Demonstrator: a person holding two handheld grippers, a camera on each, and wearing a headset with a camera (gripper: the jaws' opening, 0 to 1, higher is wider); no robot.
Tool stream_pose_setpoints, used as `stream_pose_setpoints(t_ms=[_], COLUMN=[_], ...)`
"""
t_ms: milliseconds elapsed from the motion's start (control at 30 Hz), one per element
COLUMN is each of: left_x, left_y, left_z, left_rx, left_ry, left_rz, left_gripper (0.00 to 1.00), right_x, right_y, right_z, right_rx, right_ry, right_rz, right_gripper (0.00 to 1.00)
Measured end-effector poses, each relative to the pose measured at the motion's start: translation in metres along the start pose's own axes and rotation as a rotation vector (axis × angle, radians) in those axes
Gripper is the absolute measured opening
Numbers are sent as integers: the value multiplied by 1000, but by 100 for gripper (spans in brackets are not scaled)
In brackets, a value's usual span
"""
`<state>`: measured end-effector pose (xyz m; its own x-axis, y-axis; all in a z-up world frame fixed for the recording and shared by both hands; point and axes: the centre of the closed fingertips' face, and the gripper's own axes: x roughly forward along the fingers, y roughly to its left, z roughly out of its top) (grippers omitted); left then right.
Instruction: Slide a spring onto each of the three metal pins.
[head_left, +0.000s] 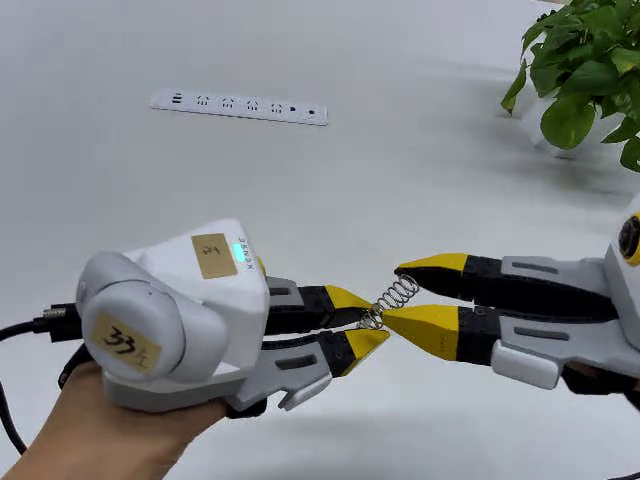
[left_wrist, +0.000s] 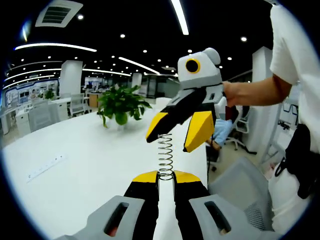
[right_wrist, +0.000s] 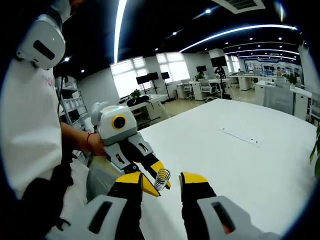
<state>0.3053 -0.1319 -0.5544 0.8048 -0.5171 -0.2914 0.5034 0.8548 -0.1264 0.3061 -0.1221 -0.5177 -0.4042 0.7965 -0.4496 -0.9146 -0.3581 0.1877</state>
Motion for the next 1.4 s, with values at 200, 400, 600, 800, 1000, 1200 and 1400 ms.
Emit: stream_pose_setpoints(t_ms=[200,400,600,800,1000,1200,1400], left_x=[0,-2,-2,-1,0,0,0], left_y=[0,1,0,0,2,2,2], left_z=[-2,-6,-10,-10,-8,-8,-9], left_rx=[6,13,13,7,4,3,5], left_ry=[0,4,10,4,-5,-8,-10], left_rz=[-8,-4,-6,-5,-8,-11,-8], left_gripper=[10,10,10,10,10,10,10], right_x=[2,14,22,25,24,24,25], right_y=[6,18,14,11,11,10,11], right_z=[-1,-9,-18,-20,-24,-25,-26], right_rx=[-245,-409,-485,-514,-541,-556,-555], right_ry=[243,422,524,565,607,624,629], right_rz=[136,286,358,385,403,409,405], right_gripper=[37,33,27,21,17,12,12])
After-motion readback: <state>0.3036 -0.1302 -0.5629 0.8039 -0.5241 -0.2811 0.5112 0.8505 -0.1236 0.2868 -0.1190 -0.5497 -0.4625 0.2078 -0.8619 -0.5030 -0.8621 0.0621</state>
